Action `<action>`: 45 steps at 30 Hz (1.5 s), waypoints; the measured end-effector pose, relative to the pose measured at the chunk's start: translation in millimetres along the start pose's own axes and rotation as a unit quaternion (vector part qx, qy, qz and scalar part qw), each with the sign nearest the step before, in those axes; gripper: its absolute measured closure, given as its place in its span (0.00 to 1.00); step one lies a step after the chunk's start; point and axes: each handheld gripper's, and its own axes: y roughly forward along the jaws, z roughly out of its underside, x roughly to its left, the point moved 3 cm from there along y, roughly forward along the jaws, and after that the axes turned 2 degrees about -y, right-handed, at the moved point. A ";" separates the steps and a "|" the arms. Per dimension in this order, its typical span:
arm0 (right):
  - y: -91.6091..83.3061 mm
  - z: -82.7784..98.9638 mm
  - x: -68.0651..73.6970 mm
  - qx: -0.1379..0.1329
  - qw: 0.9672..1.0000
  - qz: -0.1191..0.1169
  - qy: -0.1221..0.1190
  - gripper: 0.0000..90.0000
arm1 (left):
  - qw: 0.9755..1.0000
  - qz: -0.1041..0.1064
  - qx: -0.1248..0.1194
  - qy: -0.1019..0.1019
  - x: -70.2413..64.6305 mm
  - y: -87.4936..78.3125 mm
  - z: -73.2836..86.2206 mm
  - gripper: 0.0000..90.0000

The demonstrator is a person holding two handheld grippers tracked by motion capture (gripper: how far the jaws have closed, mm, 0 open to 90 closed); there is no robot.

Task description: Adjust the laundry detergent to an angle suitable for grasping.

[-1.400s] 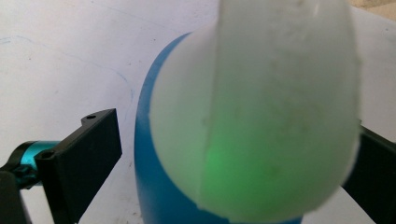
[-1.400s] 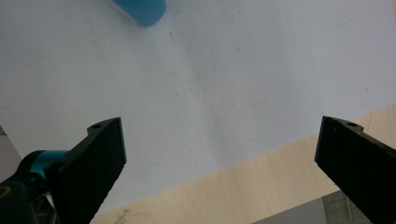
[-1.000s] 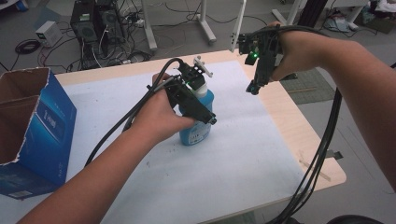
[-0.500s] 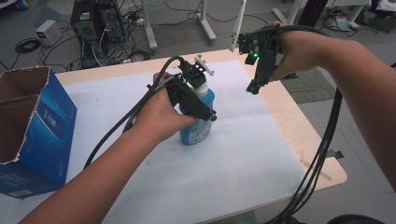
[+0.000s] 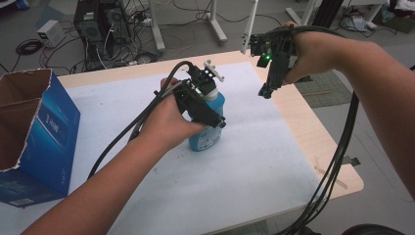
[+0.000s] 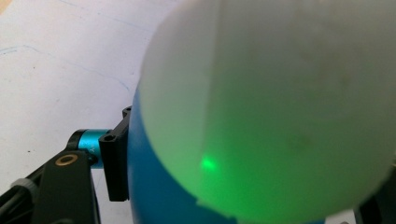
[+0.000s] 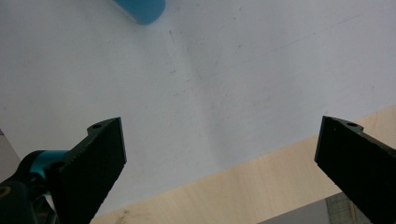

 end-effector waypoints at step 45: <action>0.1 -16.7 3.8 -0.002 1.000 -0.001 -0.011 0.01 | 0.999 0.004 0.001 0.050 -5.3 -57.9 10.7 0.49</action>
